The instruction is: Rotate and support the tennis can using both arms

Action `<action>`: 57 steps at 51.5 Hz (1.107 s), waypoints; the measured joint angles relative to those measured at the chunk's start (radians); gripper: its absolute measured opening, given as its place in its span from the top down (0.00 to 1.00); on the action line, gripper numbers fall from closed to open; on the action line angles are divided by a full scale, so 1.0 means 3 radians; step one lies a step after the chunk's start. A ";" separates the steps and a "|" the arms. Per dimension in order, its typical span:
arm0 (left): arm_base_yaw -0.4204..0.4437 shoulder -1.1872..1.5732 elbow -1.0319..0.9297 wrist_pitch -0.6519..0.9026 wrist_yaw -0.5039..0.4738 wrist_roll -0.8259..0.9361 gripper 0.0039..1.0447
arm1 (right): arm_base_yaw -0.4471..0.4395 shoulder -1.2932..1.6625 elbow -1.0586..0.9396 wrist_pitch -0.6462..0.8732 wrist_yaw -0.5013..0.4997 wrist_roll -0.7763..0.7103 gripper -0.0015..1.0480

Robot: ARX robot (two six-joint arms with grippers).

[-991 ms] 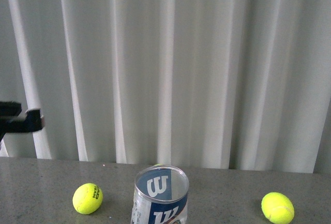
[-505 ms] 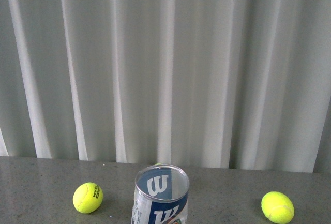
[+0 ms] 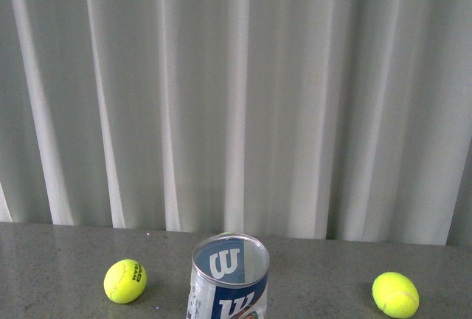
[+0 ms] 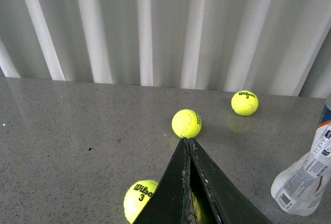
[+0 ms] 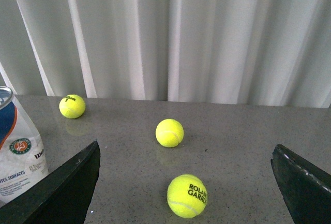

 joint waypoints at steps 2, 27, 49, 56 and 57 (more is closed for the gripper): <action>0.0000 -0.0005 -0.0058 0.0080 0.0001 0.0000 0.97 | 0.0000 0.0001 0.0000 0.0000 0.0000 0.0000 0.07; 0.0000 -0.0889 -0.0074 -0.0694 0.0008 0.0003 0.97 | 0.0000 0.0001 0.0000 0.0000 0.0000 0.0000 0.07; 0.0000 -0.1366 -0.0074 -0.1174 0.0008 0.0003 0.97 | 0.0000 0.0001 0.0000 0.0000 0.0000 0.0000 0.07; 0.0000 -0.1709 -0.0072 -0.1626 0.0009 0.0006 0.97 | 0.0000 0.0001 0.0000 0.0000 -0.0001 0.0000 0.07; 0.0000 -0.1788 -0.0072 -0.1718 0.0010 0.0005 0.97 | 0.0000 0.0001 0.0000 0.0000 0.0000 0.0000 0.07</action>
